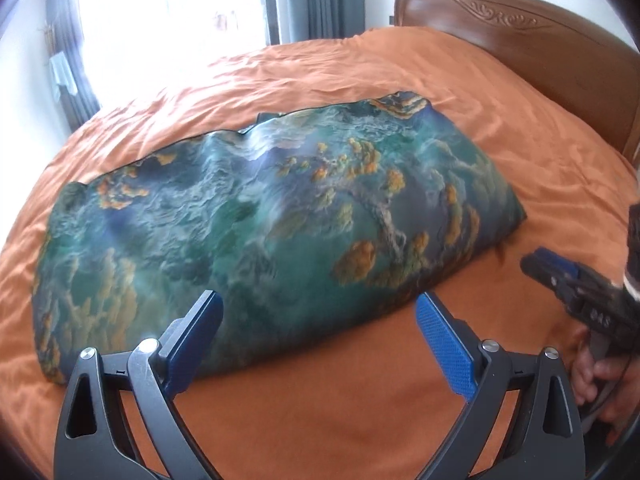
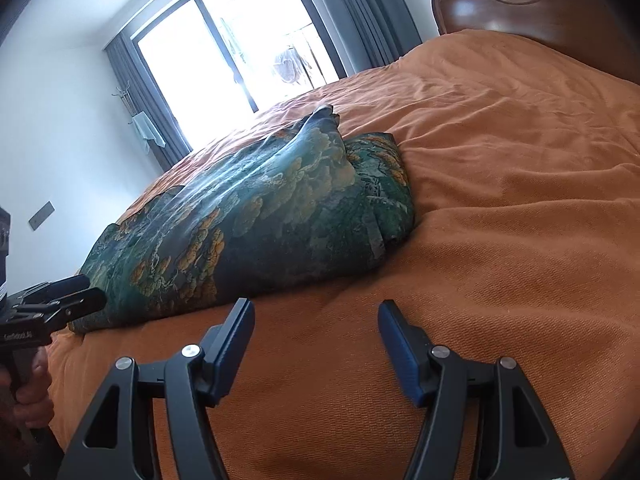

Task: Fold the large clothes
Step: 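Grasp the folded jacket end with the right gripper and lift it, then fold the held jacket end over the bundle with the right gripper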

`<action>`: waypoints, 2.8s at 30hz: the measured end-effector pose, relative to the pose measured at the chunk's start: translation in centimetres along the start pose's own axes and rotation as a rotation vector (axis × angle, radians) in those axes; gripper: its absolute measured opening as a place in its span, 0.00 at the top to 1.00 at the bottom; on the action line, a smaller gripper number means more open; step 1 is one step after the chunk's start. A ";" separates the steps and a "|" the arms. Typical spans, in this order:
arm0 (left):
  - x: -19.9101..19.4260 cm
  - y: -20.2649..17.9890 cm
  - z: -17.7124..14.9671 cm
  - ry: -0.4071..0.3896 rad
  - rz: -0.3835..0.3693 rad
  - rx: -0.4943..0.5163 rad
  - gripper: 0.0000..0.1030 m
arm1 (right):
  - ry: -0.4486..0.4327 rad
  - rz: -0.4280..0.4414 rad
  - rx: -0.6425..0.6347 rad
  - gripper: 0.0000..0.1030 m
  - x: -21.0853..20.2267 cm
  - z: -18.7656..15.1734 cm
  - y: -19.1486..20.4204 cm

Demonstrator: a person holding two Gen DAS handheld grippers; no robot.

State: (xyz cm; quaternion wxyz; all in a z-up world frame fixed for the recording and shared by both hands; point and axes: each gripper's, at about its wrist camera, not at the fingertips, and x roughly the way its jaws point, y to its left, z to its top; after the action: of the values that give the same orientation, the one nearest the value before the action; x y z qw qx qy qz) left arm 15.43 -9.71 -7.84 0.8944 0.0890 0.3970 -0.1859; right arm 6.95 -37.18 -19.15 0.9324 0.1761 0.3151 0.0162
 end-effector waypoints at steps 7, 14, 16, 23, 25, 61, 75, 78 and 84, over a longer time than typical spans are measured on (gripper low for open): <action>5.7 -1.2 -1.2 0.086 0.056 0.067 0.00 | 0.016 0.021 0.047 0.35 0.6 0.4 -1.1; 3.4 -1.9 -2.7 0.096 0.008 0.139 0.01 | 0.067 0.078 0.278 0.29 2.5 2.3 -3.8; 2.2 -1.2 -2.4 0.104 -0.030 0.103 0.01 | 0.088 0.087 0.375 0.26 4.1 3.3 -4.7; -2.9 0.3 3.3 0.032 -0.095 0.016 0.02 | 0.084 0.128 0.461 0.49 8.7 5.5 -5.8; -4.2 0.2 5.7 0.019 -0.125 0.009 0.02 | 0.056 0.103 0.387 0.62 7.9 5.6 -4.7; -3.7 8.0 14.8 0.274 -0.013 -0.018 0.71 | -0.254 0.228 -0.601 0.32 -6.3 2.8 20.7; -1.4 24.7 8.0 0.248 -0.029 -0.332 0.70 | 0.026 0.242 -0.424 0.76 3.8 7.3 22.5; -1.1 26.3 6.7 0.234 -0.060 -0.360 0.69 | 0.051 0.291 -0.449 0.76 6.4 8.6 26.0; 1.3 28.7 4.0 0.232 -0.082 -0.385 0.64 | 0.302 0.303 -0.531 0.79 16.6 5.2 30.9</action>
State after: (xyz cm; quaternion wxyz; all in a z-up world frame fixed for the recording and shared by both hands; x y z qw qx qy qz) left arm 30.49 15.02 -5.80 0.8350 -0.0789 0.5286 -0.1312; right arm 25.81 -7.53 -14.48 0.8755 -0.0322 0.4048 0.2618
